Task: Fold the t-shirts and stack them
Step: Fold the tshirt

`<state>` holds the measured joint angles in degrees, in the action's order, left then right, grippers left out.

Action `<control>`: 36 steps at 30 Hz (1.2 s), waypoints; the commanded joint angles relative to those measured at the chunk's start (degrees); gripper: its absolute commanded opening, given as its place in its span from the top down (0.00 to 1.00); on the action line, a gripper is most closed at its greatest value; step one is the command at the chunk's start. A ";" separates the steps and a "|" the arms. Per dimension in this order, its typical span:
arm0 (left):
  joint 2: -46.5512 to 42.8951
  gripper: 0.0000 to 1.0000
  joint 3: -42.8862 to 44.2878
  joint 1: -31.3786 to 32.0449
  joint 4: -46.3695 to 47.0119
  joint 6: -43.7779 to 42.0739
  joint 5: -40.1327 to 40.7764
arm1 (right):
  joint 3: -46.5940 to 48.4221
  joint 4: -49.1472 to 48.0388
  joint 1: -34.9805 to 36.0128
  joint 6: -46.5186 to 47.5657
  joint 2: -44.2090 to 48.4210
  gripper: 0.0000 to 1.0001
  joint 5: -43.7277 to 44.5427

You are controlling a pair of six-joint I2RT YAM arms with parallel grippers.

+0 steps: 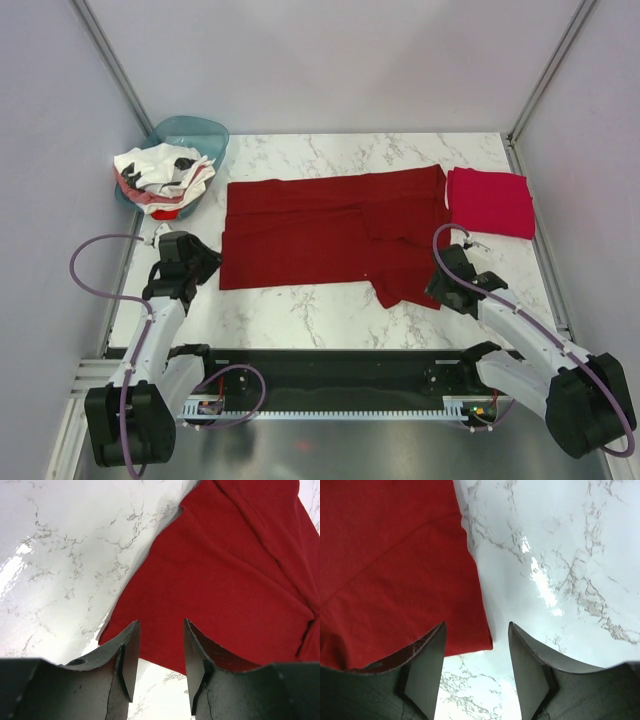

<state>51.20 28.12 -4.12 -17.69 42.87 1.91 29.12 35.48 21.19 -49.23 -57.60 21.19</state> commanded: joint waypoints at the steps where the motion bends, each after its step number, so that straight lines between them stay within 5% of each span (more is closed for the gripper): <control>1: -1.01 0.53 -0.43 -0.10 -0.41 0.28 0.20 | -0.82 1.69 0.69 -2.36 2.49 0.40 -1.33; 13: 1.18 0.53 0.18 -0.01 -4.01 3.18 3.01 | -1.35 -1.12 1.22 -4.56 -1.72 0.39 -2.73; 17: 0.92 0.49 0.62 -0.01 -4.54 2.66 1.79 | -1.61 -3.49 1.22 -4.56 -3.04 0.56 -3.61; 21: 1.62 0.20 2.11 -0.10 -6.38 1.52 -0.33 | -0.48 -3.84 1.13 -4.56 -4.36 0.92 -3.09; 22: 2.32 0.06 2.46 -0.10 -6.82 1.60 -0.50 | 0.31 -3.32 1.22 -4.56 -4.18 0.98 -2.04; 24: 2.50 0.00 2.29 -0.01 -7.18 1.60 -0.59 | 1.02 -3.14 1.22 -4.12 -3.05 0.98 -1.24; 30: 0.04 0.00 0.18 -0.10 -7.18 2.57 -0.07 | 4.80 -2.44 1.22 -2.36 -2.42 0.98 2.01; 31: 0.39 0.10 0.27 -0.01 -9.27 3.61 0.37 | 5.24 -2.52 1.22 -2.10 -2.51 0.98 2.19; 36: 2.41 0.15 1.24 -0.01 -13.85 6.43 1.95 | 6.91 -4.37 1.13 0.54 -2.60 0.98 4.55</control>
<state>52.88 28.32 -4.10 -27.46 46.09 2.92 33.65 32.91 22.28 -50.81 -60.84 22.11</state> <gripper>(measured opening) 0.860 0.025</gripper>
